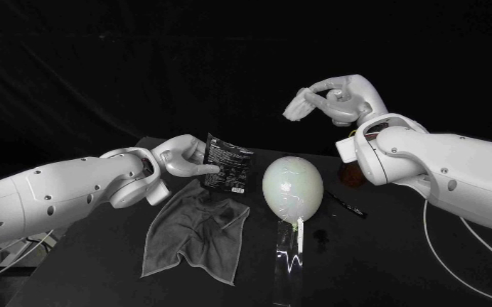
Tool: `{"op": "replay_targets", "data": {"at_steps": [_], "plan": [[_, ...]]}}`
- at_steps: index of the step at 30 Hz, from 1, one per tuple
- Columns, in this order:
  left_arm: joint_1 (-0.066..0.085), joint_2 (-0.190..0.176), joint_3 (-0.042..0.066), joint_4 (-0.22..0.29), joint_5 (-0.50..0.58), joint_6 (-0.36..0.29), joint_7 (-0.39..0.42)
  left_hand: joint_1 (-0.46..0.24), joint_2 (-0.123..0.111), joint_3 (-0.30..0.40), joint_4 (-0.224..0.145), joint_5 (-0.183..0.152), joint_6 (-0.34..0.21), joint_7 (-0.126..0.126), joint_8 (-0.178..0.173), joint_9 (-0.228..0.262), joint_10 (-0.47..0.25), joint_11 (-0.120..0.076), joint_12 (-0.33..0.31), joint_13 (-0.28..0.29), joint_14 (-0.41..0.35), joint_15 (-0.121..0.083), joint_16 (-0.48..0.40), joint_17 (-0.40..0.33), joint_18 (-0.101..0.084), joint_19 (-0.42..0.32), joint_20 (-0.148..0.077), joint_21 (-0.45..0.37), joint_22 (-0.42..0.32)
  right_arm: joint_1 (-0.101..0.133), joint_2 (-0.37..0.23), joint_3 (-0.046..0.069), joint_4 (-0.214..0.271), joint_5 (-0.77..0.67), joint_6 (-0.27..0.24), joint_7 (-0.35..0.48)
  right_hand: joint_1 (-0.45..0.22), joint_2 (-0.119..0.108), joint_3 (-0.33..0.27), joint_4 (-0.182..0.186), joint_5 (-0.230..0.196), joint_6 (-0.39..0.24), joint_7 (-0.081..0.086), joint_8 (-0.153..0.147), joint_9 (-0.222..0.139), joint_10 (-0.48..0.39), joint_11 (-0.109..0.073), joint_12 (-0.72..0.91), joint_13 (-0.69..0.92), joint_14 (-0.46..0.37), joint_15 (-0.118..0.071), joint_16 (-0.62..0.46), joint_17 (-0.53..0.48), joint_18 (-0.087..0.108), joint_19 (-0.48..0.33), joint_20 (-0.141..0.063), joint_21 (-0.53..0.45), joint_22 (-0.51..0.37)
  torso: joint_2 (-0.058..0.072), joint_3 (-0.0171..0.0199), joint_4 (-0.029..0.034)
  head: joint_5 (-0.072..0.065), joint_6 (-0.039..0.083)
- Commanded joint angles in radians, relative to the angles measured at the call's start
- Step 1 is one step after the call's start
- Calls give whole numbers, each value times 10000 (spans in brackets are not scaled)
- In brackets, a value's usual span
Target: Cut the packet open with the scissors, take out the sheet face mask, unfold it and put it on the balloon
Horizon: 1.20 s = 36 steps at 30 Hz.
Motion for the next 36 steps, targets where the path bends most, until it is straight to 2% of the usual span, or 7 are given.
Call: {"op": "replay_targets", "data": {"at_steps": [1,8,14,21,31,35,36], "plan": [[169,-313,19,176,476,2246,-951,-33,71,58,-25,63,31,0,52,407,47,13,-80,-1,81,25,-93,-21,78,-33,-33,70,15,33,-121,8,7,331,238,140,55,25,-3,-36,65,88,-144,428,626,428,-57,53,1723,1023,-43,28,2560,-128,177,-58,20,2107,-6,-16,-5,130,-155],[443,-1123,-29,319,394,5149,-3304,-138,87,76,-1,62,16,-14,61,422,67,18,-129,2,95,44,-146,-29,67,-67,-18,90,26,52,-410,0,-56,361,283,87,55,25,-3,-36,65,88,-144,428,626,428,-57,53,1723,1023,-43,28,2560,-128,177,-58,20,2107,-28,-4,1,290,-477],[493,-1413,-194,292,0,5992,-4263,-210,83,80,18,62,25,-45,87,441,105,0,-152,9,128,39,-168,-27,71,-77,-10,105,33,55,-620,-11,-33,352,283,49,50,37,4,-35,65,80,-141,436,634,428,-55,52,1723,1021,-43,23,2548,-127,173,-61,14,2105,-41,-32,27,422,-797],[508,-1378,-325,171,-1230,6489,-5123,-322,25,109,31,65,68,-107,162,490,239,-55,-167,27,255,-7,-181,-6,97,-38,-15,173,62,50,-749,-50,52,276,314,-22,50,37,4,-35,65,80,-141,436,634,428,-55,52,1723,1021,-43,23,2548,-127,173,-61,14,2105,-25,-20,21,533,-969],[508,-874,-385,-44,-2271,4999,-4112,-509,-215,201,158,61,-232,9,169,530,-90,85,-432,-16,-69,163,-441,-70,30,-347,99,-3,-34,8,-790,-100,175,140,321,-52,47,41,6,-33,65,77,-140,440,637,429,-55,53,1723,1021,-44,24,2550,-128,176,-62,21,2107,-9,-12,-2,620,-1081],[507,-714,-388,-90,-2354,4129,-3875,-844,-700,-36,377,52,-546,179,39,476,-570,299,-674,-30,-523,353,-639,-127,-57,-715,278,-294,-188,-16,-806,-118,235,77,332,-58,47,41,6,-33,65,77,-140,440,637,429,-55,53,1723,1021,-44,24,2550,-128,176,-62,21,2107,-14,-5,-9,692,-1099],[506,-680,-389,-96,-2400,3890,-3847,-1100,-1270,-329,500,93,-736,295,-69,422,-881,433,-823,-32,-791,469,-766,-165,-77,-913,371,-475,-288,-24,-811,-123,249,62,333,-58,41,46,9,-30,64,71,-138,444,642,428,-54,50,1722,1022,-44,26,2555,-127,173,-63,15,2106,-22,-2,0,691,-1117]]}}
